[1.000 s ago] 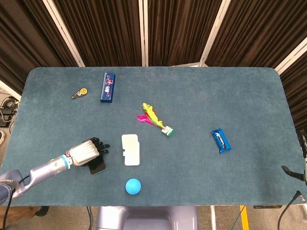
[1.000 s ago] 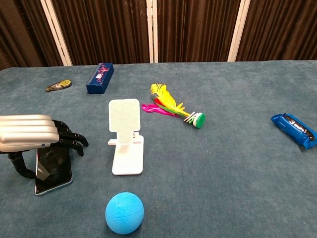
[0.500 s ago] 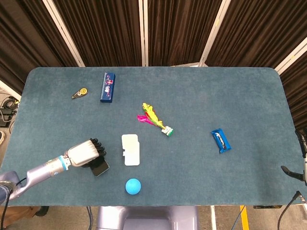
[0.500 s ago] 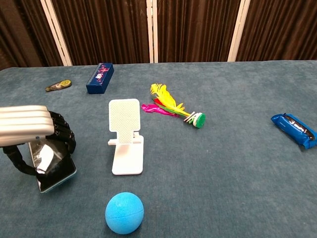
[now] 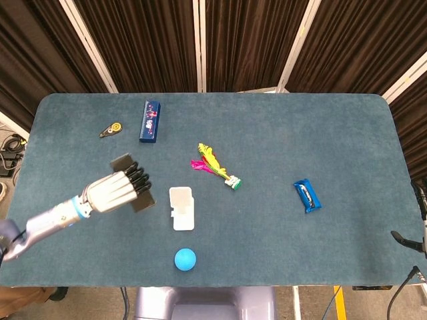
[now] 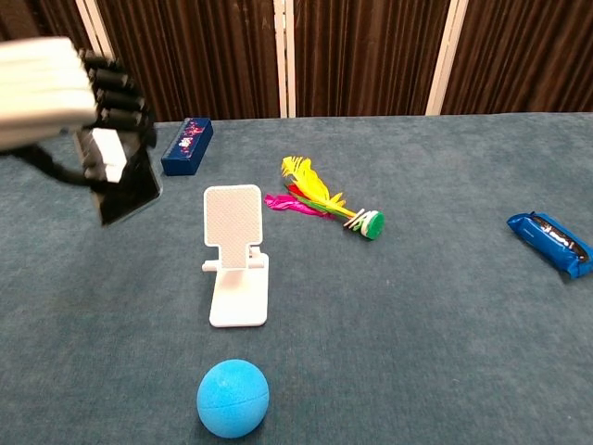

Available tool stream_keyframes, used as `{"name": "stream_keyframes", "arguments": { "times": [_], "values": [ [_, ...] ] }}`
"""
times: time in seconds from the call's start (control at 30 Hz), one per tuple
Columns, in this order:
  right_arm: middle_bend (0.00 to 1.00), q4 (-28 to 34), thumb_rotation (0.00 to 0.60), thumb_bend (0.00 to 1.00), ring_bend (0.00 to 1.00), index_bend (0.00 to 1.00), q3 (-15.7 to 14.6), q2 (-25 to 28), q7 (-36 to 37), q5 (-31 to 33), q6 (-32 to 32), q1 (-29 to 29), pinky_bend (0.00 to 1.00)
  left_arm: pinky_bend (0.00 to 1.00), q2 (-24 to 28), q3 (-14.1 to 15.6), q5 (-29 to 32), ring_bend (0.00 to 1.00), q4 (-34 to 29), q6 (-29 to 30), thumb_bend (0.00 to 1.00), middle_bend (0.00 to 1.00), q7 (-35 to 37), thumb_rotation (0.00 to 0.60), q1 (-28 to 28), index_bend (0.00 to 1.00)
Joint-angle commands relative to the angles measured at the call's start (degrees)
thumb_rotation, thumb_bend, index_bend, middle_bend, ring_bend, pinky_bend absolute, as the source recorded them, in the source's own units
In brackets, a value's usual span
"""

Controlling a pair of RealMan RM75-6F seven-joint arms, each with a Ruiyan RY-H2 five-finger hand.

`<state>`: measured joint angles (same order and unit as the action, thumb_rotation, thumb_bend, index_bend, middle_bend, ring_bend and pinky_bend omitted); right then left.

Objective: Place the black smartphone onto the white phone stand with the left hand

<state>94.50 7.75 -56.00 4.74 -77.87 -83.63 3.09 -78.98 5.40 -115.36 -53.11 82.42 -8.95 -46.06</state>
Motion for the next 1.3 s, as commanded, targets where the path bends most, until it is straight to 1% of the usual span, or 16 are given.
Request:
{"name": "stream_keyframes", "arguments": {
  "times": [0.03, 0.1, 0.2, 0.4, 0.53, 0.63, 0.77, 1.0, 1.3],
  "values": [
    [0.00, -0.1, 0.600, 0.00, 0.00, 0.00, 0.0, 0.1, 0.2, 0.0, 0.0, -0.1, 0.00, 0.39, 1.5, -2.1, -2.7, 0.46, -2.0, -0.7, 0.00, 0.45, -4.6, 0.600, -4.2, 0.54],
    [0.00, -0.2, 0.600, 0.00, 0.00, 0.00, 0.0, 0.1, 0.4, 0.1, 0.0, -0.1, 0.00, 0.39, 1.7, -2.5, -3.5, 0.45, -3.1, -1.9, 0.00, 0.44, -6.4, 0.600, -5.7, 0.53],
    [0.00, -0.4, 0.600, 0.00, 0.00, 0.00, 0.1, 0.2, 0.8, 0.3, 0.2, -0.1, 0.00, 0.39, 2.0, -2.6, -4.9, 0.45, -6.3, -5.5, 0.00, 0.44, -10.1, 0.600, -8.3, 0.53],
    [0.00, -0.9, 0.600, 0.00, 0.00, 0.00, 0.1, 0.3, 1.6, 0.6, 0.5, -0.2, 0.00, 0.38, 1.7, -1.9, -7.0, 0.43, -10.5, -11.5, 0.00, 0.42, -15.2, 0.600, -11.2, 0.51],
    [0.00, -1.2, 0.600, 0.00, 0.00, 0.00, 0.1, 0.5, 2.5, 0.5, 0.5, -0.3, 0.00, 0.37, 1.6, -1.6, -6.8, 0.41, -13.4, -16.5, 0.00, 0.41, -18.7, 0.600, -12.4, 0.49],
    [0.00, -1.3, 0.600, 0.00, 0.00, 0.00, 0.2, 0.5, 2.9, 0.4, 0.4, -0.4, 0.00, 0.36, 1.1, -1.8, -5.9, 0.41, -14.8, -18.7, 0.00, 0.40, -20.1, 0.600, -12.5, 0.48],
    [0.00, -1.3, 0.600, 0.00, 0.00, 0.00, 0.1, 0.6, 3.3, 0.3, 0.4, -0.4, 0.00, 0.36, 0.1, -1.7, -5.3, 0.40, -15.6, -20.8, 0.00, 0.39, -21.4, 0.600, -12.8, 0.47],
    [0.00, -1.5, 0.600, 0.00, 0.00, 0.00, 0.2, 0.8, 3.7, 0.4, 0.5, -0.5, 0.00, 0.35, -1.1, -1.2, -5.1, 0.39, -15.7, -22.3, 0.00, 0.39, -23.5, 0.600, -12.6, 0.47],
    [0.00, -1.4, 0.600, 0.00, 0.00, 0.00, 0.2, 0.8, 3.6, 0.3, 0.6, -0.4, 0.00, 0.35, -1.2, -2.6, -2.6, 0.39, -16.5, -23.6, 0.00, 0.39, -25.3, 0.600, -12.6, 0.46]
  ]
}}
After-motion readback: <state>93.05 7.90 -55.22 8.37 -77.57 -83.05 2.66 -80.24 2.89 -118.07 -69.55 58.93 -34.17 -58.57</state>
